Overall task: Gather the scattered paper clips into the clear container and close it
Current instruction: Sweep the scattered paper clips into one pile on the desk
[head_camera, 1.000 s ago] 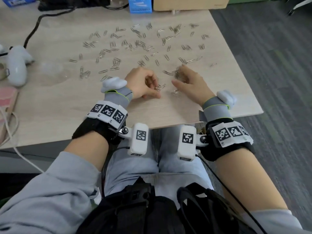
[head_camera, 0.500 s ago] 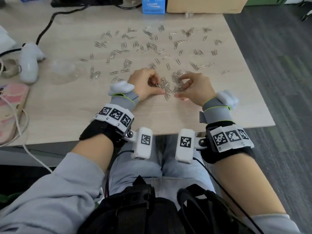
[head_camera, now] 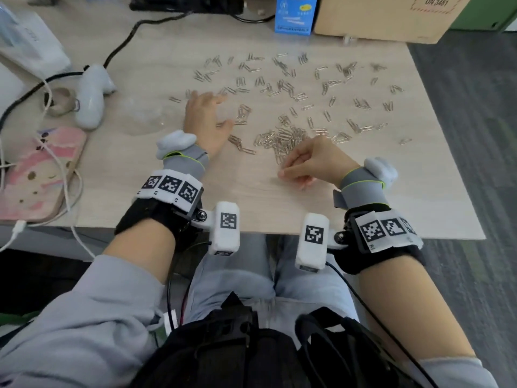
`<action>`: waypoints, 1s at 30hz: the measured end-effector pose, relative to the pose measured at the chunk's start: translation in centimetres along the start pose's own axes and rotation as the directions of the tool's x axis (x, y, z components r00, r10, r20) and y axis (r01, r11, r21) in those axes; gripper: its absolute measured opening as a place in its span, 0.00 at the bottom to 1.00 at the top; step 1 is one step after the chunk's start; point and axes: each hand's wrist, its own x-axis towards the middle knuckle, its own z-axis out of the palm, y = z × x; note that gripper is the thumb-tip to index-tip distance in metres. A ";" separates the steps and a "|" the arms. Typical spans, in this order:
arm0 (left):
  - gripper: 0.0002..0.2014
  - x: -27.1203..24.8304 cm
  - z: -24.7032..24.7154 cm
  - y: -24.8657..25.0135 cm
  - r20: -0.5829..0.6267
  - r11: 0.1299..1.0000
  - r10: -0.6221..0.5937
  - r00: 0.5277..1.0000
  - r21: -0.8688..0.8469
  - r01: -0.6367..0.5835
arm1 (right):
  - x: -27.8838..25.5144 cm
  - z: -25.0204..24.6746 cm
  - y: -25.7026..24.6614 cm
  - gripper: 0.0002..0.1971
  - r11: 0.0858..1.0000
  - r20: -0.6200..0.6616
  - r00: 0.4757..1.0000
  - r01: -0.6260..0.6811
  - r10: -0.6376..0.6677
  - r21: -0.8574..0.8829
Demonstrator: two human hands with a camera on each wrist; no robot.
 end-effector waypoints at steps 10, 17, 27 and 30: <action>0.33 -1.2 1.7 1.2 0.388 0.984 -0.126 0.913 0.164 0.066 | 1.9 1.5 -0.7 0.08 0.980 -0.192 0.980 0.094 -0.059 0.177; 0.50 -1.2 0.0 2.3 0.369 0.995 0.099 0.924 -0.052 -0.086 | 1.5 -0.3 0.1 0.04 0.955 -0.391 0.916 0.189 -0.087 0.228; 0.21 -1.1 1.3 2.9 0.206 0.974 0.016 0.978 -0.224 0.031 | 1.7 -0.7 1.1 0.10 0.987 -0.289 0.954 0.116 -0.079 0.115; 0.20 -0.3 2.2 3.9 0.250 0.972 0.061 0.966 -0.233 -0.002 | 1.7 -1.5 1.0 0.08 0.979 -0.344 0.934 0.149 -0.092 0.142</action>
